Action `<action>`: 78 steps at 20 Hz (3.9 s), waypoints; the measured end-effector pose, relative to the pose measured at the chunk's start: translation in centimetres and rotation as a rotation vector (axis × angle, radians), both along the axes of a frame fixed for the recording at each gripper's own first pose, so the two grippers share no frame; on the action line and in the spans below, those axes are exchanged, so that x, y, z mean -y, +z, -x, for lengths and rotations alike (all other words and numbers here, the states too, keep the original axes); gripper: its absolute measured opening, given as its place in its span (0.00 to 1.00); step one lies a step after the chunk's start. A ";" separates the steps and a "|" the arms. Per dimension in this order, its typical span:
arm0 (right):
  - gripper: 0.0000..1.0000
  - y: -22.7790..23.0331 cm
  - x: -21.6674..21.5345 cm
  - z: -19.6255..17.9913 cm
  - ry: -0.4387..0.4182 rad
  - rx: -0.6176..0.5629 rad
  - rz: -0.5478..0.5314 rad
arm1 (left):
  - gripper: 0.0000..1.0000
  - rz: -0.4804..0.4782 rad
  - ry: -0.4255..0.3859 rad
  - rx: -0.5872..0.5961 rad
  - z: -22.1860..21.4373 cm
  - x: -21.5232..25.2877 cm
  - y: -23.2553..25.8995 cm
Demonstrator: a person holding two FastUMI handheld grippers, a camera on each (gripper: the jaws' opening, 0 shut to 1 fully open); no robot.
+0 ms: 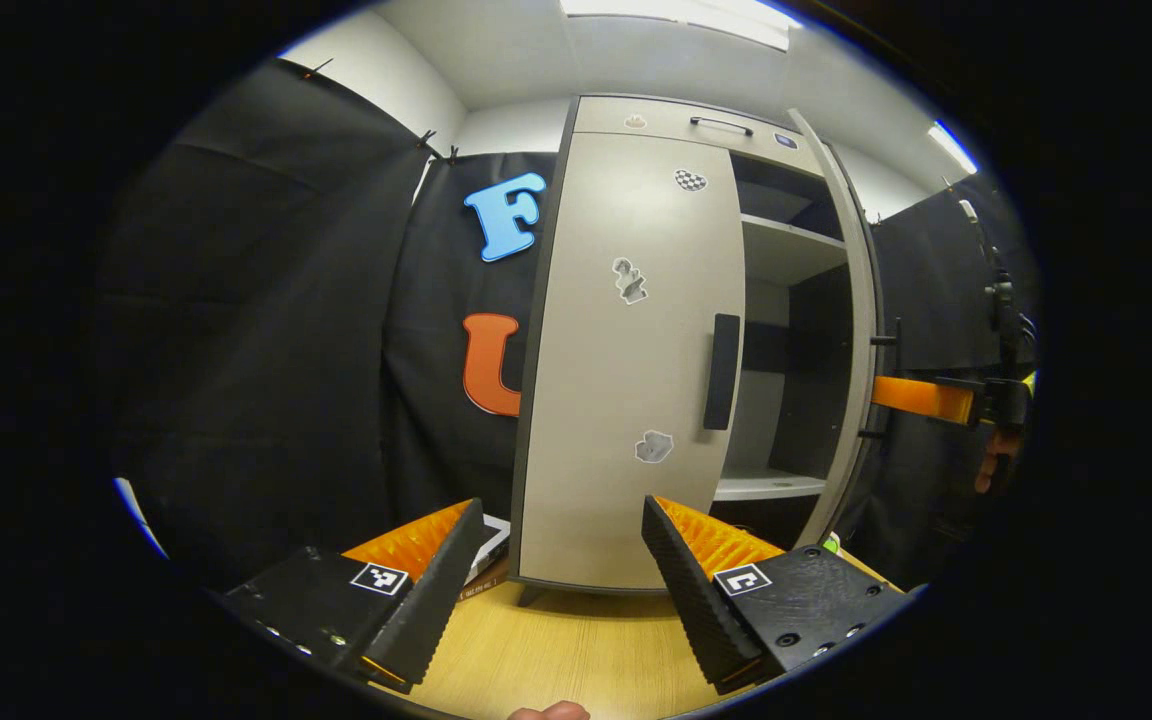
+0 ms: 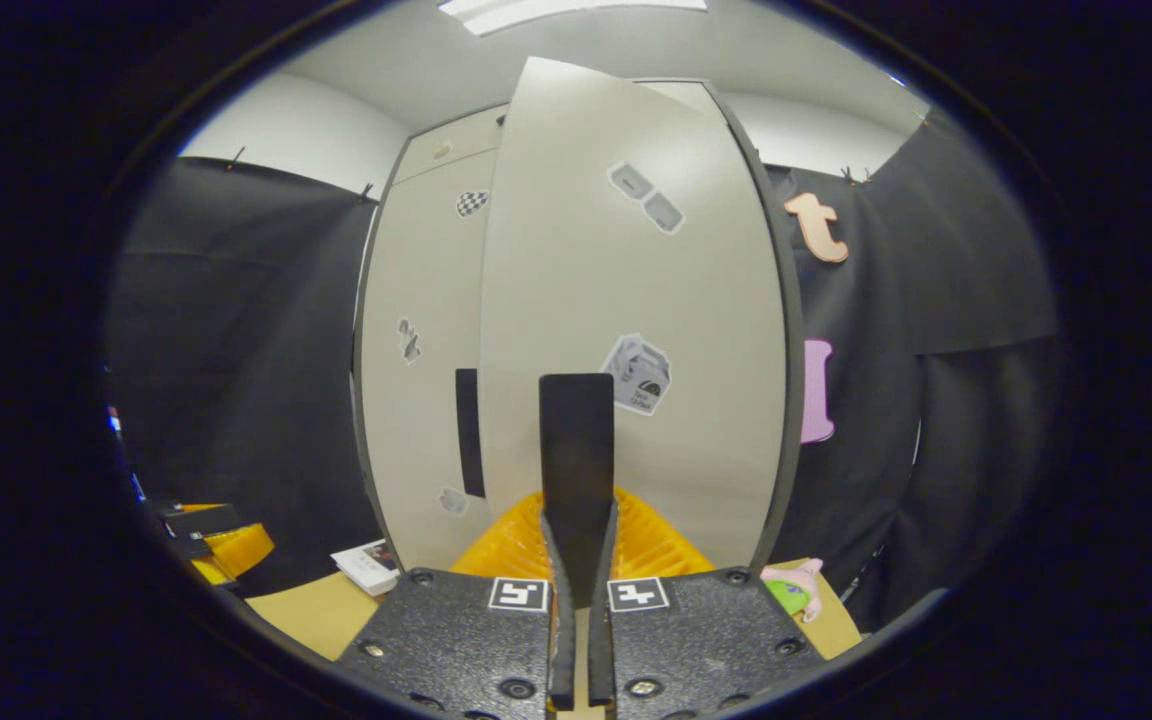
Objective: Open the right door of the double-door shoe cabinet with the right hand, and open the left door with the left hand.
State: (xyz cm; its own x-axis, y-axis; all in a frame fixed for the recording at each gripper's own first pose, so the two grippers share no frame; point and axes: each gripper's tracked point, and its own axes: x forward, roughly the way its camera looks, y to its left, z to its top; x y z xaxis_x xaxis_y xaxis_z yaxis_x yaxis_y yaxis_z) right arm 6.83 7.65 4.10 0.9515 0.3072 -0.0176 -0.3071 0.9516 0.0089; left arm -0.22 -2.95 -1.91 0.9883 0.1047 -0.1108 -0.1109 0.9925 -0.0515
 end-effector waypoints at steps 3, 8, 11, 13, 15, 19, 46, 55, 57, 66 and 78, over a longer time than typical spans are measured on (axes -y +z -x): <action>0.08 -0.1 2.6 1.6 -0.006 0.003 -0.007 | 0.95 -0.006 0.001 -0.003 -0.4 0.9 -0.1; 0.08 0.0 6.9 3.4 -0.058 0.004 0.015 | 0.95 -0.002 -0.027 -0.007 -1.1 3.7 -0.2; 0.07 -0.1 9.9 4.0 -0.105 0.013 0.019 | 0.95 -0.007 -0.046 -0.010 -1.4 5.2 -0.4; 0.07 -0.1 11.4 4.1 -0.120 0.012 0.008 | 0.95 -0.007 -0.057 -0.017 -1.5 6.0 -0.8; 0.05 -0.1 12.8 4.1 -0.141 0.012 0.000 | 0.95 -0.005 -0.065 -0.017 -1.7 6.7 -0.8; 0.04 -0.1 15.6 4.6 -0.197 0.022 0.019 | 0.95 -0.012 -0.078 -0.018 -1.8 7.7 -0.8; 0.04 -2.8 8.1 9.5 -0.141 0.003 0.003 | 0.95 -0.006 -0.127 -0.027 -1.0 6.8 -1.2; 0.04 -5.4 5.8 5.4 -0.175 -0.043 -0.029 | 0.95 -0.021 -0.091 -0.005 -0.3 4.4 -0.1; 0.08 -5.7 6.3 5.1 -0.205 -0.037 -0.024 | 0.95 -0.021 -0.094 0.005 -0.6 4.6 0.5; 0.88 -6.3 6.8 4.8 -0.244 -0.035 -0.010 | 0.95 -0.008 -0.184 0.057 -4.2 8.3 3.7; 0.87 -6.4 7.1 5.8 -0.196 -0.033 0.000 | 0.95 -0.069 -0.255 0.070 -20.7 15.4 6.8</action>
